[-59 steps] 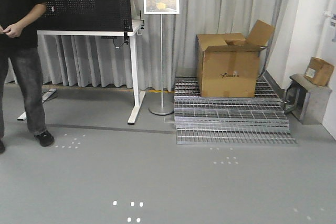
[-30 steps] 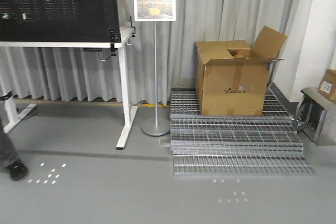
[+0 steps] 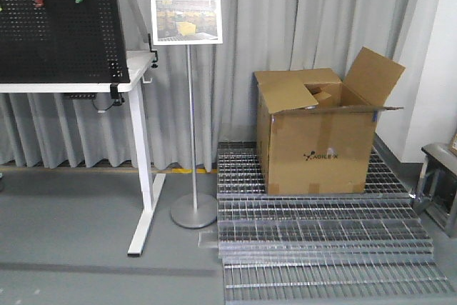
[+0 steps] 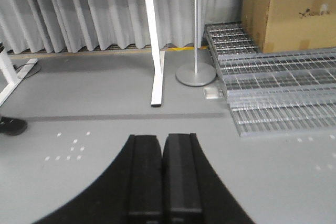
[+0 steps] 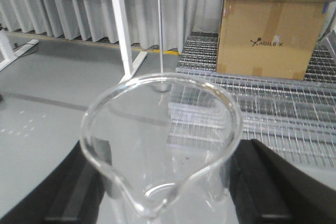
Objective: Pick beaker and place in left cabinet
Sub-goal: 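Drive the base across the room toward the white cabinet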
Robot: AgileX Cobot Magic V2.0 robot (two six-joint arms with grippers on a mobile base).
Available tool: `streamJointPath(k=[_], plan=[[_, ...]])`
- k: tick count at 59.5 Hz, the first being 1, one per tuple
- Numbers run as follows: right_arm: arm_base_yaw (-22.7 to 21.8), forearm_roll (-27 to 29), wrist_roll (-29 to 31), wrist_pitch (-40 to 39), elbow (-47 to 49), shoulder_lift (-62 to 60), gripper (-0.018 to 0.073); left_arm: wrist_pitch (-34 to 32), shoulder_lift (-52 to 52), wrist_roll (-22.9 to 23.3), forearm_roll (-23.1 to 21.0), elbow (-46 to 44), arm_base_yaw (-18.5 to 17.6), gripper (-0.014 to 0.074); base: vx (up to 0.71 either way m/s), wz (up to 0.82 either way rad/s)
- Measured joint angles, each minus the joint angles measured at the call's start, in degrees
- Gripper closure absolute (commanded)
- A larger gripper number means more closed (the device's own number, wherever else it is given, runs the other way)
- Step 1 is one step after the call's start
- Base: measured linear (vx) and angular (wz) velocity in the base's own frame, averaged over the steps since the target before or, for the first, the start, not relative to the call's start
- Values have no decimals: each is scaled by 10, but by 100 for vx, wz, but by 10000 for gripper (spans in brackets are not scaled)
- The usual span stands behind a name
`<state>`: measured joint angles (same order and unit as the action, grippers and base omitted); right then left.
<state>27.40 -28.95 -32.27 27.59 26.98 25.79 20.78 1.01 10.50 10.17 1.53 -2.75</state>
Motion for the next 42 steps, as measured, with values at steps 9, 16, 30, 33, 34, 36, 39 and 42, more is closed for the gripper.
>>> streamJointPath(k=[9, 16, 30, 33, 34, 36, 39, 42], plan=[[0, 0, 0, 0, 0, 0, 563, 0, 0, 0, 0, 0, 0, 593, 65, -10], [0, 0, 0, 0, 0, 0, 563, 0, 0, 0, 0, 0, 0, 593, 62, -24], [0, 0, 0, 0, 0, 0, 563, 0, 0, 0, 0, 0, 0, 593, 56, -51], [0, 0, 0, 0, 0, 0, 563, 0, 0, 0, 0, 0, 0, 593, 53, -72], [0, 0, 0, 0, 0, 0, 563, 0, 0, 0, 0, 0, 0, 593, 51, -77], [0, 0, 0, 0, 0, 0, 563, 0, 0, 0, 0, 0, 0, 593, 51, -80], [0, 0, 0, 0, 0, 0, 563, 0, 0, 0, 0, 0, 0, 593, 49, -84], [0, 0, 0, 0, 0, 0, 563, 0, 0, 0, 0, 0, 0, 593, 47, -86]])
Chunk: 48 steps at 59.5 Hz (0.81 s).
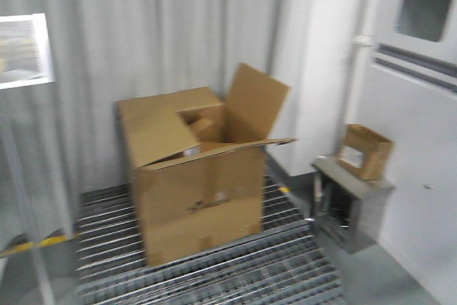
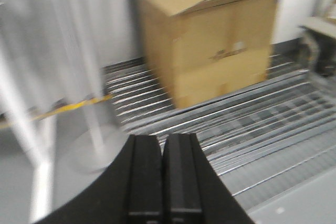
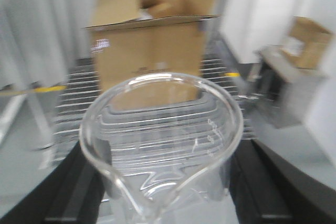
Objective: Pick beaker and place in left cabinet
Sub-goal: 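Drive the base across the room toward the white cabinet, then position the base at the open cabinet shelf with the blue tray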
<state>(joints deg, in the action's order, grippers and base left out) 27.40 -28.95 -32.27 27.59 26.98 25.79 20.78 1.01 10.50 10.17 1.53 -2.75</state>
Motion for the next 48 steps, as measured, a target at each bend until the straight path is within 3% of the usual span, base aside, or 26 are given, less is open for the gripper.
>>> streamJointPath(k=[48], plan=[[0, 0, 0, 0, 0, 0, 563, 0, 0, 0, 0, 0, 0, 593, 36, -87]])
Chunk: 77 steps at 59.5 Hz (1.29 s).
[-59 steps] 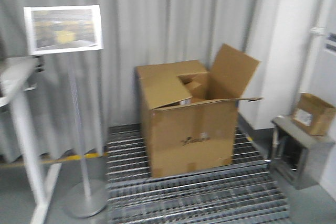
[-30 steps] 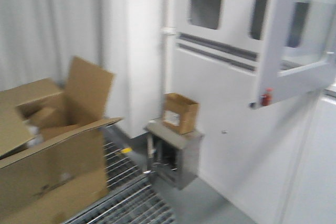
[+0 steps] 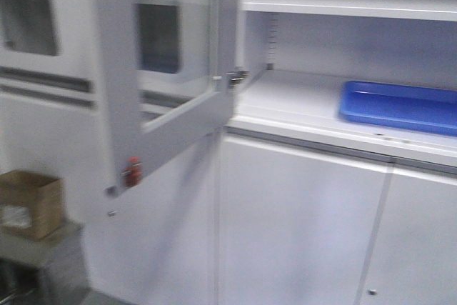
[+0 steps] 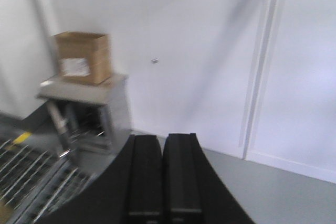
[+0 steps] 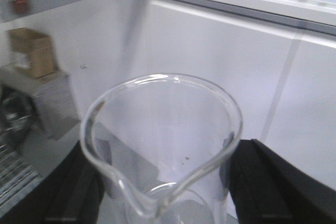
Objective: Pick beaker and place in left cabinet
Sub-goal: 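Position the base at the open cabinet shelf with the blue tray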
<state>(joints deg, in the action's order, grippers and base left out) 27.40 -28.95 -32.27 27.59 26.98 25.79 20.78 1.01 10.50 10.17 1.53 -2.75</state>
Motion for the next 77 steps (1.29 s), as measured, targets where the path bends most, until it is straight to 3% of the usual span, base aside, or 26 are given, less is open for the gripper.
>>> streamJointPath(k=[33, 77], plan=[[0, 0, 0, 0, 0, 0, 563, 0, 0, 0, 0, 0, 0, 593, 32, -61], [0, 0, 0, 0, 0, 0, 563, 0, 0, 0, 0, 0, 0, 593, 39, -6]])
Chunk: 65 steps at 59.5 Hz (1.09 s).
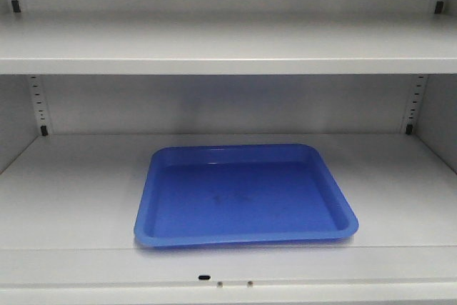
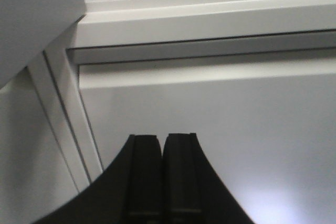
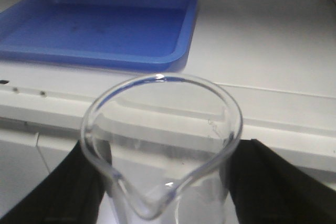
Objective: Pick beaker and place in left cabinet
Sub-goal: 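Position the base at the open cabinet shelf with the blue tray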
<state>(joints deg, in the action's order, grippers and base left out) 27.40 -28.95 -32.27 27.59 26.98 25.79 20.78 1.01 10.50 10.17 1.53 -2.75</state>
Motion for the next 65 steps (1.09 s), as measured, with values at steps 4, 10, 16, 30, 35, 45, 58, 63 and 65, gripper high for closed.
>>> streamJointPath(k=[4, 10, 16, 30, 35, 45, 58, 63, 65], plan=[[0, 0, 0, 0, 0, 0, 563, 0, 0, 0, 0, 0, 0, 593, 32, -13], [0, 0, 0, 0, 0, 0, 563, 0, 0, 0, 0, 0, 0, 593, 30, -13], [0, 0, 0, 0, 0, 0, 563, 0, 0, 0, 0, 0, 0, 593, 26, -12], [0, 0, 0, 0, 0, 0, 563, 0, 0, 0, 0, 0, 0, 593, 18, -7], [0, 0, 0, 1, 0, 0, 563, 0, 0, 0, 0, 0, 0, 593, 7, 5], [0, 0, 0, 1, 0, 0, 563, 0, 0, 0, 0, 0, 0, 593, 0, 8], [0, 0, 0, 1, 0, 0, 563, 0, 0, 0, 0, 0, 0, 593, 0, 0], [0, 0, 0, 1, 0, 0, 563, 0, 0, 0, 0, 0, 0, 593, 0, 0], [0, 0, 0, 1, 0, 0, 563, 0, 0, 0, 0, 0, 0, 593, 0, 0]])
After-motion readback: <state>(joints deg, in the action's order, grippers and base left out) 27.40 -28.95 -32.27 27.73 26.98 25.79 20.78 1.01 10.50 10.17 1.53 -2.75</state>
